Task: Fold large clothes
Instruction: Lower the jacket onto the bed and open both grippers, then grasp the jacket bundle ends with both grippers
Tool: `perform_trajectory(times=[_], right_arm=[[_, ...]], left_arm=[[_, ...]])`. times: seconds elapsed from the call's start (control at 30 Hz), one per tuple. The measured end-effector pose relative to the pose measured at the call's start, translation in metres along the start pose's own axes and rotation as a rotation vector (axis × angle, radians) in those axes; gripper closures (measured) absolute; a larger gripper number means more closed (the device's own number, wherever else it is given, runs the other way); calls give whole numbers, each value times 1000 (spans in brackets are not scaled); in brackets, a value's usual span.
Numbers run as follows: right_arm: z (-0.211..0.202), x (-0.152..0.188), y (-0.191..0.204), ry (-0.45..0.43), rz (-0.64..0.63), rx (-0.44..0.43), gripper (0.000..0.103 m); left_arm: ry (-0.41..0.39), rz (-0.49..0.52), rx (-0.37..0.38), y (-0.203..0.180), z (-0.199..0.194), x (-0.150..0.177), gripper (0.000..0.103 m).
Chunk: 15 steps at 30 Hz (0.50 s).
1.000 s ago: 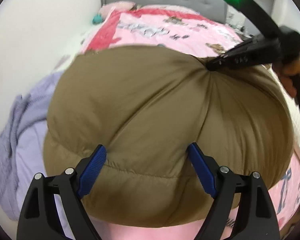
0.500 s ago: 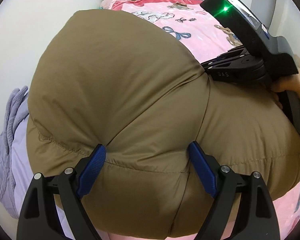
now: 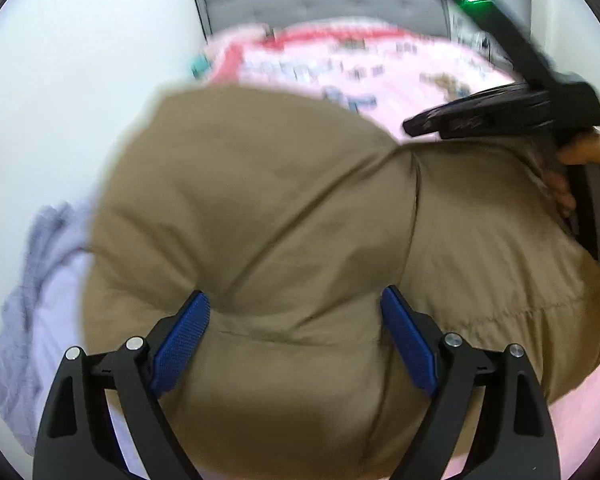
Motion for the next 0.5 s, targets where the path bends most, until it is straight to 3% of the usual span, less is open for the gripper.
perform_trajectory(times=[0.03, 0.1, 0.17, 0.23, 0.33, 0.43, 0.5], right_arm=[[-22, -1, 1, -66, 29, 9, 20], [-90, 10, 4, -221, 131, 10, 17], [-135, 34, 4, -276, 201, 52, 14], [-180, 77, -7, -320, 255, 149, 9], [-221, 155, -29, -297, 382, 263, 9], [-235, 219, -48, -240, 481, 337, 9], [-235, 246, -54, -206, 474, 377, 9]], left_arm=[[-67, -11, -13, 14, -16, -1, 17], [-148, -37, -23, 44, -42, 2, 16], [-177, -50, -17, 70, -52, 7, 13], [-156, -42, 13, 88, -47, 12, 12], [-84, 11, 43, 108, -17, 30, 12], [-64, 96, 80, 110, 8, 34, 12], [-57, 97, 135, 115, 17, 42, 12]])
Point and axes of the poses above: each gripper's, at about its wrist camera, not at the fingertips, and z roughly the way its jaws point, y to its left, x to its underside, the point moved 7 cm from there along z, roughly the way its jaws point, and after that the axes turned 12 degrees about -x, right-handed, at the moved point
